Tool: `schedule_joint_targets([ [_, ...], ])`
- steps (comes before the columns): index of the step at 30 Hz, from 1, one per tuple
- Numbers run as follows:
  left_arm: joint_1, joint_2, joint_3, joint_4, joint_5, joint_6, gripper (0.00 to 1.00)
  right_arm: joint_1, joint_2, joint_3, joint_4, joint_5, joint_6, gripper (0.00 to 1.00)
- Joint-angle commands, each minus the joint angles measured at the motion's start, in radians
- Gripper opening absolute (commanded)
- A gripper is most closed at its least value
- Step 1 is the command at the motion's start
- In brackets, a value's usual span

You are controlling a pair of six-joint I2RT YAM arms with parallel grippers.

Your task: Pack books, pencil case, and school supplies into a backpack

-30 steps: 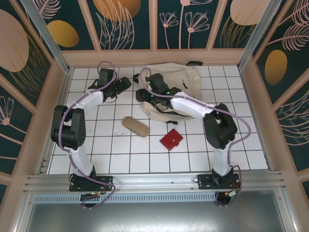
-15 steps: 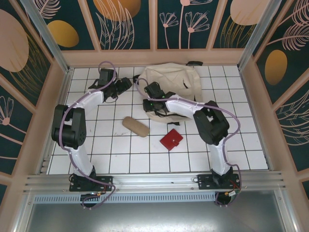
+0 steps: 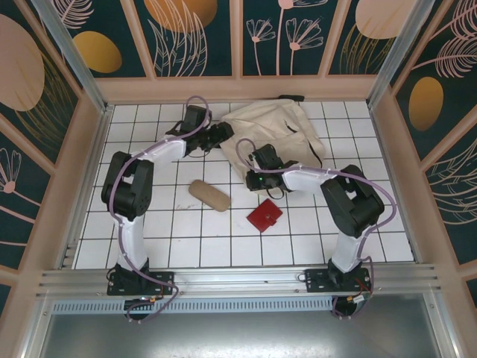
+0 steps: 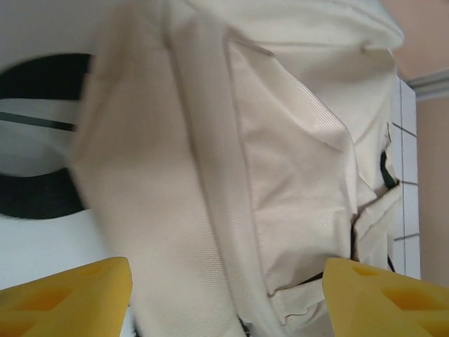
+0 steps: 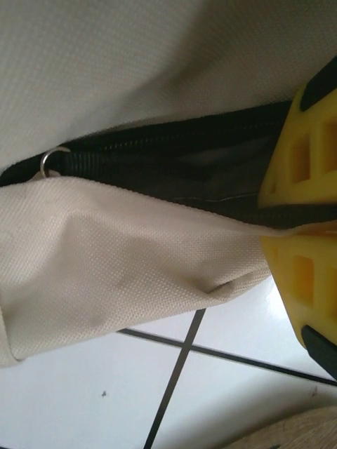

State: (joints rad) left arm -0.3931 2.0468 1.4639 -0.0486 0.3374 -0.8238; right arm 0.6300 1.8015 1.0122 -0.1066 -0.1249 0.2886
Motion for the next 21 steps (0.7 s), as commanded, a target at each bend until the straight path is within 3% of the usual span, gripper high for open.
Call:
schedule_joint_targets([
  [1,-0.016,0.070,0.062,0.054,0.045,-0.080,0.64,-0.025,-0.031,-0.047,0.059,-0.010,-0.025,0.16],
  [14,-0.044,0.252,0.229,-0.015,-0.005,-0.181,0.40,-0.053,-0.058,-0.108,0.090,0.034,-0.008,0.13],
  [19,-0.044,0.247,0.236,0.039,-0.007,-0.180,0.03,-0.058,-0.066,-0.116,0.092,0.059,-0.016,0.13],
  [21,-0.044,0.226,0.244,0.057,-0.012,-0.172,0.00,-0.058,-0.072,-0.124,0.089,0.087,-0.037,0.13],
])
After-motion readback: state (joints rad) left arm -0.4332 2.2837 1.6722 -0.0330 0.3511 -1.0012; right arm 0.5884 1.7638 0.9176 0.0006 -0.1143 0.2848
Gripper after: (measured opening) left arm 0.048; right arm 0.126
